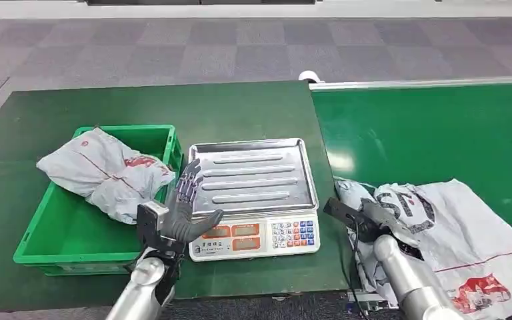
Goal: Moved the parcel from conveyor to table for the left to box.
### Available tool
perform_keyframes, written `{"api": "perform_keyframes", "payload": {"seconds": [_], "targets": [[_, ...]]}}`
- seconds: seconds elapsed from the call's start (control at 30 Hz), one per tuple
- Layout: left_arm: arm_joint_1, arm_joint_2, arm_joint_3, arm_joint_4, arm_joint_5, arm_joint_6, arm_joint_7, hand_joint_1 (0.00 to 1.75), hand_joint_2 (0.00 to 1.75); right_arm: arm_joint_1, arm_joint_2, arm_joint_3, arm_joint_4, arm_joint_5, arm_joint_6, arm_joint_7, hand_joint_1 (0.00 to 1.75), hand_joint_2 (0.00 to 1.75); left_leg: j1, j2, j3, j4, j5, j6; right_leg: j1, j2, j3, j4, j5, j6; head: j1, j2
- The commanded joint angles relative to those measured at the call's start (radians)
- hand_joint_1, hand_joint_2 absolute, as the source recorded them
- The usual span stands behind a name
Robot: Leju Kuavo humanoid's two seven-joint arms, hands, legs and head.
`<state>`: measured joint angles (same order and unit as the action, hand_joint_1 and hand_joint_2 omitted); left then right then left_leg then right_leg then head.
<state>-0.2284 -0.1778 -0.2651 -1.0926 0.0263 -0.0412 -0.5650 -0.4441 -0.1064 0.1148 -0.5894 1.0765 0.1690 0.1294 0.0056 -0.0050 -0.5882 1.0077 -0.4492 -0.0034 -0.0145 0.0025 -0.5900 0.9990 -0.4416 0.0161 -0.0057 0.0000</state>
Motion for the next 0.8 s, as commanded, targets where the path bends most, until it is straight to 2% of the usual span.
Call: {"api": "perform_keyframes", "payload": {"seconds": [0.03, 0.23, 0.3, 0.4, 0.43, 0.5, 0.57, 0.6, 0.67, 0.73, 0.8], "targets": [[-0.009, 0.028, -0.027, 0.028, 0.000, 0.004, 0.006, 0.00, 1.75, 0.020, 0.004, 0.011, 0.105, -0.037, -0.023, -0.054, 1.75, 1.75, 0.001, -0.002, 0.002, -0.002, 0.000, 0.000, 0.001, -0.002, 0.003, -0.002, 0.000, -0.001, 0.000, 0.000], [0.002, 0.039, -0.025, -0.001, -0.002, 0.001, 0.013, 0.00, 1.75, 0.027, 0.017, -0.001, 0.037, -0.072, -0.072, -0.086, 1.75, 1.75, 0.001, -0.001, 0.003, -0.003, 0.000, -0.001, 0.001, -0.001, 0.004, -0.003, 0.000, -0.002, 0.000, 0.000], [0.002, 0.039, -0.024, 0.001, -0.002, 0.003, 0.013, 0.00, 1.75, 0.038, 0.024, -0.010, -0.004, -0.088, -0.125, -0.107, 1.75, 1.75, 0.001, -0.001, 0.003, -0.002, 0.000, -0.001, 0.001, -0.001, 0.003, -0.002, 0.000, -0.001, 0.000, 0.000], [0.010, 0.039, -0.018, -0.015, -0.002, 0.006, 0.013, 0.00, 1.75, 0.057, 0.043, -0.049, -0.107, -0.161, -0.218, -0.198, 1.75, 1.75, 0.001, 0.000, 0.002, -0.001, -0.001, -0.001, 0.002, 0.000, 0.002, -0.001, 0.000, -0.002, 0.000, 0.000], [0.015, 0.037, -0.015, -0.023, -0.002, 0.006, 0.013, 0.00, 1.75, 0.071, 0.052, -0.068, -0.175, -0.204, -0.278, -0.273, 1.75, 1.75, 0.001, 0.000, 0.002, -0.002, 0.000, -0.002, 0.002, 0.000, 0.002, -0.002, 0.000, -0.002, 0.000, 0.000], [0.018, 0.031, -0.011, -0.030, -0.002, 0.002, 0.012, 0.00, 1.75, 0.103, 0.060, -0.090, -0.301, -0.265, -0.330, -0.355, 1.75, 1.75, 0.000, 0.002, -0.001, -0.001, -0.001, -0.001, 0.001, 0.002, -0.001, 0.001, -0.001, -0.002, 0.000, 0.000], [0.017, 0.028, -0.011, -0.028, -0.002, 0.001, 0.011, 0.00, 1.75, 0.121, 0.064, -0.098, -0.364, -0.283, -0.346, -0.377, 1.75, 1.75, 0.000, 0.002, -0.003, -0.001, -0.001, -0.001, 0.001, 0.003, -0.004, 0.002, -0.001, -0.002, 0.000, 0.000], [0.012, 0.022, -0.010, -0.021, -0.001, -0.002, 0.007, 0.00, 1.75, 0.146, 0.080, -0.128, -0.442, -0.331, -0.423, -0.473, 1.75, 1.75, -0.001, 0.004, -0.003, -0.001, -0.002, -0.002, 0.000, 0.004, -0.004, 0.002, -0.001, -0.003, 0.000, 0.000], [-0.001, 0.014, -0.012, -0.003, -0.001, -0.007, -0.001, 0.00, 1.75, 0.185, 0.088, -0.147, -0.565, -0.352, -0.479, -0.529, 1.75, 1.75, 0.000, 0.000, -0.005, -0.001, -0.001, -0.002, 0.000, 0.000, -0.007, 0.002, -0.001, -0.002, 0.000, 0.000], [-0.019, 0.005, -0.013, 0.016, 0.001, -0.009, -0.010, 0.00, 1.75, 0.206, 0.109, -0.172, -0.670, -0.387, -0.574, -0.636, 1.75, 1.75, -0.001, 0.000, -0.006, -0.001, -0.001, -0.002, 0.000, 0.000, -0.008, 0.002, -0.001, -0.002, 0.000, 0.000], [-0.039, -0.003, -0.016, 0.038, 0.004, -0.014, -0.013, 0.00, 1.75, 0.220, 0.123, -0.176, -0.769, -0.391, -0.612, -0.662, 1.75, 1.75, -0.001, 0.000, -0.008, 0.000, -0.001, -0.002, 0.000, 0.000, -0.009, 0.004, -0.002, -0.003, 0.000, 0.000]]}}
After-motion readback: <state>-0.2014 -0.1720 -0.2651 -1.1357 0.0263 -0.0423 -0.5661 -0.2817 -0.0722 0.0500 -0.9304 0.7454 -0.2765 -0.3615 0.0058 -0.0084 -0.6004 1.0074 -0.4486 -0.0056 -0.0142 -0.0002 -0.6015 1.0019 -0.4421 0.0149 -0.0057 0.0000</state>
